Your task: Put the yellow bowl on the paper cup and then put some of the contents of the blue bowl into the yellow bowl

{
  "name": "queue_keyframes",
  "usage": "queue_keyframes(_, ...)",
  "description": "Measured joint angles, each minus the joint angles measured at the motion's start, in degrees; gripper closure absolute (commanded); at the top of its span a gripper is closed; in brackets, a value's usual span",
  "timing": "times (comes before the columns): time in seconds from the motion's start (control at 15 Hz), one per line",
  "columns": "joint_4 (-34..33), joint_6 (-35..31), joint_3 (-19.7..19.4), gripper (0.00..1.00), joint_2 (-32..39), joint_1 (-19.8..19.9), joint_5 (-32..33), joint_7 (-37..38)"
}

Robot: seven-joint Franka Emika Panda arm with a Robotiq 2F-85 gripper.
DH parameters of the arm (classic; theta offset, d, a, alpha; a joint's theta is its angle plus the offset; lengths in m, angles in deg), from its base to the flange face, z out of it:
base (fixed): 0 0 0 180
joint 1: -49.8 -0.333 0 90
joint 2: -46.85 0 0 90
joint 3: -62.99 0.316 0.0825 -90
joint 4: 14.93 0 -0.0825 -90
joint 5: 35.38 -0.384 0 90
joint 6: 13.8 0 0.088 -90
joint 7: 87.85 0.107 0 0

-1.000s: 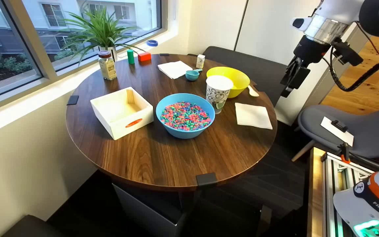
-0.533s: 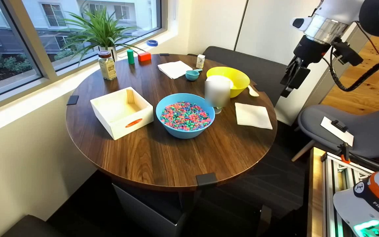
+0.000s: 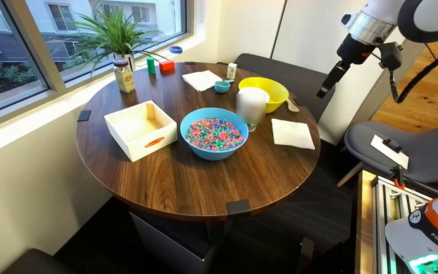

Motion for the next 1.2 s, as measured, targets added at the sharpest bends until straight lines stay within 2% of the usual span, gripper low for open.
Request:
queue_keyframes(0.33, -2.2, -6.7, 2.6, 0.00, 5.8, 1.5, 0.5, 10.3)
queue_keyframes(0.6, -4.1, -10.2, 5.9, 0.00, 11.1, 3.2, 4.6, 20.6)
queue_keyframes(0.8, -5.6, -11.6, 6.3, 0.00, 13.8, 3.4, 5.3, 22.1)
queue_keyframes(1.2, -6.2, -11.6, 6.3, 0.00, 14.1, 3.4, 5.2, 22.2)
